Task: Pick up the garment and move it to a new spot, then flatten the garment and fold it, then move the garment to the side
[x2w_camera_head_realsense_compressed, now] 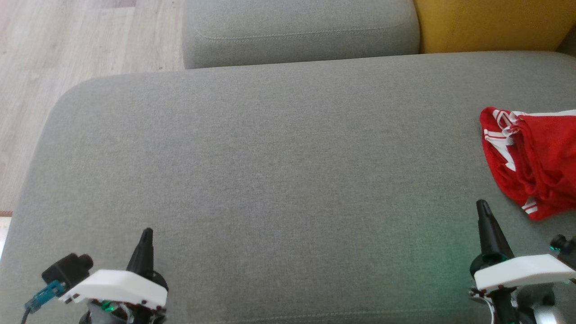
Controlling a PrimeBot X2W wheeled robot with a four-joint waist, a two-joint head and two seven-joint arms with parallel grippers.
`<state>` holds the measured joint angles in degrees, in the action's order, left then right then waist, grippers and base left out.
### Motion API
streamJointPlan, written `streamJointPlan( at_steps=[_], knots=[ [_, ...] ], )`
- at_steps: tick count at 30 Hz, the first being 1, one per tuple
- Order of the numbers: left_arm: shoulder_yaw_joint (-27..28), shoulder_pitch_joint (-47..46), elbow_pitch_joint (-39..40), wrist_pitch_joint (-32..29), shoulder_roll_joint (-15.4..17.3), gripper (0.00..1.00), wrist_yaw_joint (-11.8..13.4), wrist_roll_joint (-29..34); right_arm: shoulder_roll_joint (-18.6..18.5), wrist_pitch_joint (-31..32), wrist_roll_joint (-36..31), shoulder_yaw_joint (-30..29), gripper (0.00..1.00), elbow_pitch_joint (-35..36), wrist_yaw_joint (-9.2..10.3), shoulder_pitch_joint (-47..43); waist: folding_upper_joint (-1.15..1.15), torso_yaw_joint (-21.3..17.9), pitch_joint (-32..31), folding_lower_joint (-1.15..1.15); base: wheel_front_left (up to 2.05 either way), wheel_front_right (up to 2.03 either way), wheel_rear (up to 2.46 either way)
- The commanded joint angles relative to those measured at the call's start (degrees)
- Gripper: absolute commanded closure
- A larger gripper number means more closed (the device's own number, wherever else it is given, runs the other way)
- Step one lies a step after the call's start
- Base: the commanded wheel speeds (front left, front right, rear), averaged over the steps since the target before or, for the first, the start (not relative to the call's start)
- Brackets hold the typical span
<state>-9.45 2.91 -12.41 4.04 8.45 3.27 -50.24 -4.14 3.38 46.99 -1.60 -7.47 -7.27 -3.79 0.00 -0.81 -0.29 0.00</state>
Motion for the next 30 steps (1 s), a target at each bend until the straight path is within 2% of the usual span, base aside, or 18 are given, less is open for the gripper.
streamJointPlan(
  at_steps=[1, 30],
  knots=[
    [2.06, -3.61, 1.58, -0.17, 0.28, 1.00, -0.70, -1.58, -0.41, 0.08, 1.87, 0.13, 1.00, 1.47, -0.11, 3.55, 0.00, 0.02, 0.01, 0.00, 0.00, 0.00, 0.00],
    [7.15, -5.86, 0.26, -3.91, -1.62, 1.00, -4.96, -19.34, -0.19, 0.82, 20.78, -1.33, 1.00, -1.89, -0.16, 6.21, 0.00, 0.35, 0.20, 0.00, 0.00, 0.00, 0.00]
  ],
)
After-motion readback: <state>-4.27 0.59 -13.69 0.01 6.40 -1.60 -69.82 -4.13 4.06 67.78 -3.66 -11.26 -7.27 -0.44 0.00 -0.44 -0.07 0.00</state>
